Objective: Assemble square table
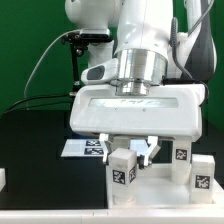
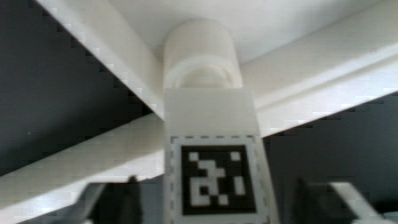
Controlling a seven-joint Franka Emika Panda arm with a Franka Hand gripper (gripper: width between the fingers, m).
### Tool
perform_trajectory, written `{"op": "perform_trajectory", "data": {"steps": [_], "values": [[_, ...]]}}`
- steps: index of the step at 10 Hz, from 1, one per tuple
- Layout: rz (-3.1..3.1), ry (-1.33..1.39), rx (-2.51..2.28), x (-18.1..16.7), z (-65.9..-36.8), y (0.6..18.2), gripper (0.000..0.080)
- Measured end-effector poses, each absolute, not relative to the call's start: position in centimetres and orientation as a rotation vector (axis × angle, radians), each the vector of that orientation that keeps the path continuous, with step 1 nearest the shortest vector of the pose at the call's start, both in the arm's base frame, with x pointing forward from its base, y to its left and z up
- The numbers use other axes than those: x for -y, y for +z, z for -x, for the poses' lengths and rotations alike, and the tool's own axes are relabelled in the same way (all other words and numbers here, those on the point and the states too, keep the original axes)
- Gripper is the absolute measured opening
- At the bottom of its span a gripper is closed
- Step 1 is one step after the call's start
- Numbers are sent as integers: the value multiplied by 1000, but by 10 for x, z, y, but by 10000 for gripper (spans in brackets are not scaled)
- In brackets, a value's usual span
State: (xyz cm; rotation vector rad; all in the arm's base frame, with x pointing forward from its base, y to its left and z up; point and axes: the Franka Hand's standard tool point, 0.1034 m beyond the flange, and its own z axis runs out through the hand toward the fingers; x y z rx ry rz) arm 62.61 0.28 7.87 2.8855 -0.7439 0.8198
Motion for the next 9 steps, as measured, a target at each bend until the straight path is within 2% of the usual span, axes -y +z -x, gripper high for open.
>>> {"op": "perform_trajectory", "data": {"steps": [1, 2, 3, 6, 7, 8, 9], "values": [[-2886, 820, 743, -3, -626, 79, 522], [-2886, 819, 743, -3, -626, 79, 626], [-2903, 774, 763, -3, -628, 83, 642], [-2955, 636, 789, 5, -649, 106, 649], [-2999, 472, 804, 11, -655, 112, 649], [-3011, 413, 827, 16, -659, 113, 649], [-3033, 253, 863, 17, -648, 107, 649]]}}
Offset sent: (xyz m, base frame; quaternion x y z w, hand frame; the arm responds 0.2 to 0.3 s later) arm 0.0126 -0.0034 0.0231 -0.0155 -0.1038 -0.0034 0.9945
